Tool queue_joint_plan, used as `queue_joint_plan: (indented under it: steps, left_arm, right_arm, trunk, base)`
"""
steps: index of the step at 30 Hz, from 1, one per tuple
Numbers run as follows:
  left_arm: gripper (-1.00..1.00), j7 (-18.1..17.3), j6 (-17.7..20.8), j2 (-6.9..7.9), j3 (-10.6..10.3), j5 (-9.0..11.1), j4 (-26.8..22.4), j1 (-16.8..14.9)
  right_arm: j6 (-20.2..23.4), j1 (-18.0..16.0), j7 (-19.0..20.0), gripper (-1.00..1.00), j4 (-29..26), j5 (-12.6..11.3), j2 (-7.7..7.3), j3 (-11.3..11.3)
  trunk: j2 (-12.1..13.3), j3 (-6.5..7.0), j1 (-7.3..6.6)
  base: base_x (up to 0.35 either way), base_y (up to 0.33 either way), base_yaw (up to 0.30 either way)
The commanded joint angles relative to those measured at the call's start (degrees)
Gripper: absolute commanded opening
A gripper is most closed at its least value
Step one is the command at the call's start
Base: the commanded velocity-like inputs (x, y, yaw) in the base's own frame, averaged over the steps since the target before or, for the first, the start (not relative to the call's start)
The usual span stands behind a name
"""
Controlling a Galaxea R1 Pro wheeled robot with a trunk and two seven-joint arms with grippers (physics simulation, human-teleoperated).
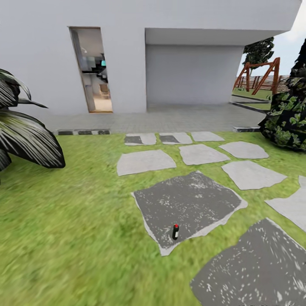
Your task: In the garden, pick up the pesticide atomizer on the floor and spray pesticide onto both trees until each tree trunk is fully covered.
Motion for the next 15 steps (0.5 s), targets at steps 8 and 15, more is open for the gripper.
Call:
queue_joint_plan:
  steps: [8,15]
  left_arm:
    - [1.00,0.0,-0.2,-0.01,0.1,0.1,0.1,0.0]
    - [1.00,0.0,-0.2,-0.01,0.1,0.1,0.1,0.0]
  right_arm:
    - [-0.2,0.0,0.0,1.00,0.0,0.2,-0.01,0.0]
    - [-0.2,0.0,0.0,1.00,0.0,0.2,-0.01,0.0]
  trunk:
    - [0.0,-0.05,0.00]
    - [0.0,-0.05,0.00]
  base:
    - [0.148,0.259,-0.262]
    - [0.156,0.217,-0.264]
